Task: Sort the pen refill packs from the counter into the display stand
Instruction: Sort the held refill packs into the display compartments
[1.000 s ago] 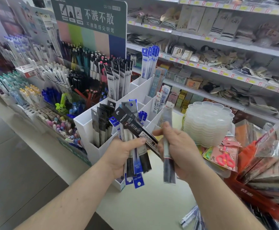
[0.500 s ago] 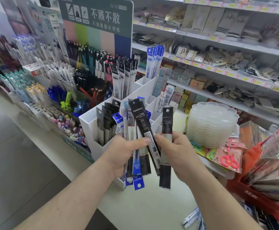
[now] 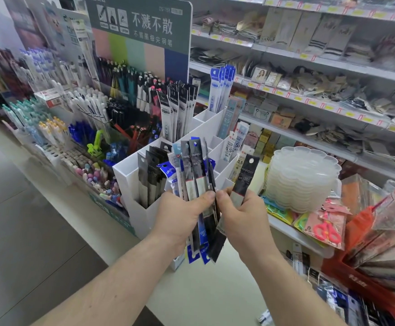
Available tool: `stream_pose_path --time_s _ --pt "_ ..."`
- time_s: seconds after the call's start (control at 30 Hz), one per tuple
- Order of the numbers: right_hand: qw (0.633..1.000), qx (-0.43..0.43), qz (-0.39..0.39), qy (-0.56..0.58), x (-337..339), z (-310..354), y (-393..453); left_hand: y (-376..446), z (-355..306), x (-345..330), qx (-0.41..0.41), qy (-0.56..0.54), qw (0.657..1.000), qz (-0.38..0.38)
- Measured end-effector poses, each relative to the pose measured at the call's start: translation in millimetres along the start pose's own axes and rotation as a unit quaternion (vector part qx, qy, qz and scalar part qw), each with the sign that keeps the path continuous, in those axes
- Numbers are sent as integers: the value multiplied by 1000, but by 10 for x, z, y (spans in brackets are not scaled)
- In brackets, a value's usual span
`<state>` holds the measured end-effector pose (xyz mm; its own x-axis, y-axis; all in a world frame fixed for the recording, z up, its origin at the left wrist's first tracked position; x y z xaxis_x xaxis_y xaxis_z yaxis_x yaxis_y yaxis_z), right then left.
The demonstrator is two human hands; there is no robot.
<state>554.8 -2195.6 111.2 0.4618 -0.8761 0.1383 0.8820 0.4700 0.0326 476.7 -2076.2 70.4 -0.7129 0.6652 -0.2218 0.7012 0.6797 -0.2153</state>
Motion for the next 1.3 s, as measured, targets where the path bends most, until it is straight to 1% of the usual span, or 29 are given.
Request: stream_pose_path --time_s 0.17,0.3,0.33,0.43,0.5,0.63,0.8,0.9,1.0,1.1,1.17,1.3 --pt "1000 -8 5 25 -6 12 16 -10 -97 -102 -24 2 998 58" --pt "992 -32 15 119 45 41 76 27 -120 -82 -20 12 997 71" --pt "991 -29 17 128 75 62 94 38 -118 -71 -20 22 997 69" --pt "992 -29 60 106 62 111 119 42 -125 -72 -23 47 996 72" --pt "991 -48 93 89 5 98 121 20 -134 -106 -25 52 995 82" --pt "985 -81 103 110 -10 47 130 2 -103 -118 -12 49 994 99" --pt "983 -70 100 136 57 57 135 -55 -100 -157 8 18 987 161" --pt "988 -42 88 124 76 99 100 -72 -116 -155 11 8 986 164" --pt "995 16 68 67 118 209 55 -78 -137 -147 6 16 987 157" --pt "995 47 68 47 134 307 19 -104 -140 -156 8 -11 986 167" --pt "994 50 76 63 121 330 26 -133 -135 -189 18 -52 981 187" --pt "976 -7 111 187 37 229 40 -212 -135 -290 56 -140 961 233"
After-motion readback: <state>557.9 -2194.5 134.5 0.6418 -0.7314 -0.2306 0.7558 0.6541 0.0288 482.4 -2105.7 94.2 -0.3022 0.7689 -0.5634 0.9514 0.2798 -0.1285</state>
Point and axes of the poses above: each hand's wrist, its own y-axis towards the middle knuckle, its own x-axis out of the back of the hand, z = x × y, the point moved 9 cm from there along y, towards the middle knuckle, and after that the axes turned 5 degrees about y, right-handed, at the moved point
